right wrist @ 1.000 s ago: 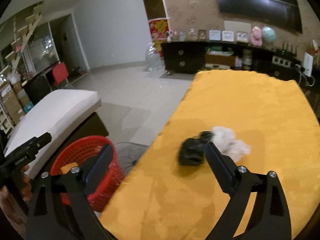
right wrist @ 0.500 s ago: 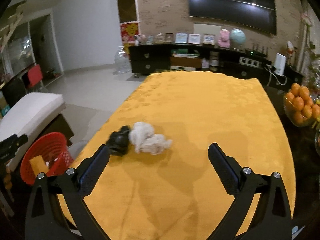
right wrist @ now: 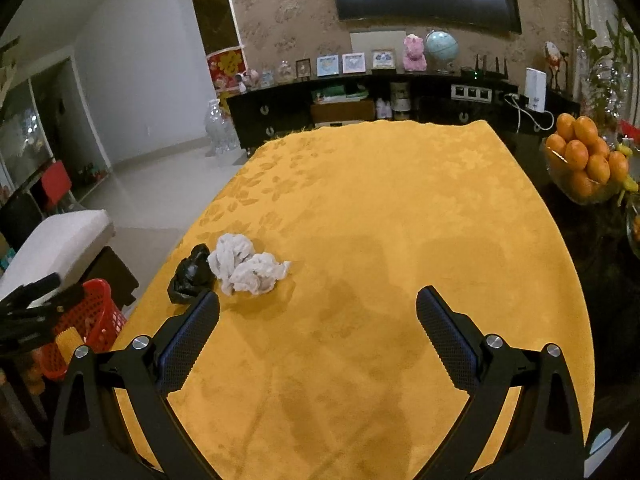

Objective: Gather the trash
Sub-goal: 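Move both tools back to the table toward the black bag and mesh cloth, then grasp the black plastic bag with the left tool while the right tool grasps the white mesh cloth, then carry the black bag and mesh cloth over the red wastebasket with both tools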

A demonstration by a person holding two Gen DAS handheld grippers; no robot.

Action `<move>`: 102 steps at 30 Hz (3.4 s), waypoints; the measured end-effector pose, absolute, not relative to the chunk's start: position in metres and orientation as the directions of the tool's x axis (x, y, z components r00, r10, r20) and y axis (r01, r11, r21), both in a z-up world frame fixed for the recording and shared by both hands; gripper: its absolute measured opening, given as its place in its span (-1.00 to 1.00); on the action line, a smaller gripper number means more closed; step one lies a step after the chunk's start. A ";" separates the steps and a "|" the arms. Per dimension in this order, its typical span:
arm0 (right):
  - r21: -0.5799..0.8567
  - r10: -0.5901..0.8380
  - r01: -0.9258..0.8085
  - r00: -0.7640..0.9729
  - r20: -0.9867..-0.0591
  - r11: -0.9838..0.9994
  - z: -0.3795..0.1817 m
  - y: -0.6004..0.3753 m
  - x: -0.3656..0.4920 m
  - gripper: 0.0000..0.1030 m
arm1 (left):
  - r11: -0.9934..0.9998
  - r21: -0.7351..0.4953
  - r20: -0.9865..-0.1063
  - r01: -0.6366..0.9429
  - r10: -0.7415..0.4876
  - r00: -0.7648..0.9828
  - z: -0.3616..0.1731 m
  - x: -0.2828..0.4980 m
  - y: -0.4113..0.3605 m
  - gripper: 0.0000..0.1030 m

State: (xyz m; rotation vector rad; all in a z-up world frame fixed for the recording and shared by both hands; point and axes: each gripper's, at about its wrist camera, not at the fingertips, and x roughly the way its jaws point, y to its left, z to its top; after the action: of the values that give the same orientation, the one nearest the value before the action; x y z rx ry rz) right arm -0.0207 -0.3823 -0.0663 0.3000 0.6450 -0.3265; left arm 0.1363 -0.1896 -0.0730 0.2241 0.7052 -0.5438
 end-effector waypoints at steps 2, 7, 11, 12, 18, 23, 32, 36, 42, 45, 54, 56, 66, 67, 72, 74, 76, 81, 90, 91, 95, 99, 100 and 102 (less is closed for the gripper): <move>0.179 -0.202 0.390 0.754 -0.625 0.903 -0.066 -0.384 -0.024 0.86 | 0.819 0.038 -0.674 0.573 -0.402 0.620 -0.077 0.139 -0.210 0.85; 0.222 -0.183 0.401 0.755 -0.630 0.888 -0.069 -0.396 -0.030 0.86 | 0.775 0.057 -0.727 0.629 -0.400 0.558 -0.100 0.154 -0.254 0.85; 0.246 -0.164 0.401 0.752 -0.639 0.882 -0.072 -0.400 -0.030 0.86 | 0.766 0.044 -0.761 0.641 -0.390 0.519 -0.117 0.168 -0.272 0.85; 0.250 -0.160 0.402 0.751 -0.641 0.881 -0.073 -0.401 -0.030 0.86 | 0.766 0.049 -0.766 0.641 -0.383 0.516 -0.121 0.171 -0.277 0.85; 0.264 -0.152 0.406 0.747 -0.647 0.875 -0.074 -0.402 -0.029 0.86 | 0.777 0.055 -0.783 0.627 -0.356 0.511 -0.136 0.185 -0.290 0.84; 0.269 -0.145 0.407 0.744 -0.652 0.873 -0.075 -0.403 -0.027 0.86 | 0.788 0.029 -0.799 0.615 -0.352 0.488 -0.146 0.191 -0.290 0.84; 0.286 -0.124 0.406 0.735 -0.667 0.868 -0.082 -0.404 -0.024 0.86 | 0.787 0.026 -0.817 0.616 -0.338 0.467 -0.153 0.192 -0.293 0.85; 0.300 -0.109 0.406 0.730 -0.675 0.863 -0.085 -0.405 -0.023 0.86 | 0.790 0.028 -0.817 0.612 -0.335 0.470 -0.153 0.191 -0.294 0.85; 0.297 -0.105 0.404 0.725 -0.681 0.865 -0.087 -0.403 -0.021 0.86 | 0.784 0.022 -0.823 0.621 -0.338 0.456 -0.152 0.194 -0.295 0.85; 0.291 -0.100 0.399 0.719 -0.688 0.869 -0.089 -0.402 -0.020 0.86 | 0.786 0.006 -0.797 0.618 -0.370 0.478 -0.146 0.193 -0.291 0.84; 0.262 -0.101 0.395 0.697 -0.709 0.881 -0.098 -0.397 -0.012 0.86 | 0.725 -0.014 -0.782 0.688 -0.436 0.444 -0.143 0.186 -0.298 -0.23; 0.256 -0.106 0.398 0.693 -0.713 0.881 -0.100 -0.397 -0.010 0.86 | 0.721 -0.024 -0.773 0.693 -0.452 0.444 -0.139 0.183 -0.294 -0.29; 0.199 -0.135 0.386 0.684 -0.717 0.901 -0.105 -0.389 0.002 0.86 | 0.719 0.001 -0.717 0.695 -0.484 0.502 -0.089 0.153 -0.239 -0.29; 0.189 -0.137 0.381 0.682 -0.718 0.905 -0.105 -0.387 0.003 0.86 | 0.730 -0.002 -0.709 0.683 -0.483 0.514 -0.085 0.150 -0.230 -0.29; 0.175 -0.124 0.358 0.674 -0.728 0.917 -0.106 -0.381 0.016 0.86 | 0.801 -0.016 -0.668 0.599 -0.454 0.589 -0.072 0.151 -0.190 -0.29; 0.180 -0.113 0.349 0.674 -0.730 0.920 -0.104 -0.378 0.028 0.86 | 0.810 -0.035 -0.671 0.585 -0.453 0.586 -0.076 0.156 -0.184 -0.29; 0.173 -0.108 0.331 0.679 -0.726 0.928 -0.101 -0.374 0.042 0.86 | 0.815 -0.038 -0.681 0.578 -0.445 0.582 -0.081 0.161 -0.182 -0.29; 0.136 -0.104 0.290 0.680 -0.725 0.947 -0.102 -0.367 0.078 0.86 | 0.819 -0.026 -0.674 0.574 -0.438 0.595 -0.082 0.163 -0.178 -0.29; 0.083 -0.086 0.224 0.653 -0.753 0.971 -0.117 -0.351 0.129 0.85 | 0.841 -0.043 -0.696 0.539 -0.413 0.588 -0.095 0.175 -0.178 -0.29; 0.084 -0.086 0.229 0.645 -0.759 0.970 -0.119 -0.351 0.131 0.83 | 0.842 -0.042 -0.700 0.537 -0.409 0.586 -0.097 0.176 -0.178 -0.29; 0.132 -0.033 0.215 0.627 -0.778 0.968 -0.129 -0.356 0.135 0.44 | 0.846 -0.040 -0.710 0.532 -0.398 0.580 -0.103 0.178 -0.181 -0.29; 0.138 -0.022 0.207 0.627 -0.779 0.969 -0.132 -0.359 0.136 0.07 | 0.845 -0.021 -0.716 0.535 -0.386 0.582 -0.106 0.177 -0.185 -0.29; 0.143 -0.015 0.199 0.630 -0.777 0.969 -0.131 -0.359 0.134 0.03 | 0.845 -0.014 -0.716 0.535 -0.382 0.584 -0.106 0.176 -0.186 -0.29; 0.142 -0.017 0.198 0.634 -0.773 0.970 -0.130 -0.357 0.133 -0.05 | 0.843 0.002 -0.713 0.538 -0.376 0.592 -0.106 0.175 -0.187 -0.29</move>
State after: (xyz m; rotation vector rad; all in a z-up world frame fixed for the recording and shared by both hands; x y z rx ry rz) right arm 0.1326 -0.3574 -0.1299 0.2215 0.8768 -0.1235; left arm 0.1751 -0.1866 -0.1065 0.2272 0.7717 -0.5367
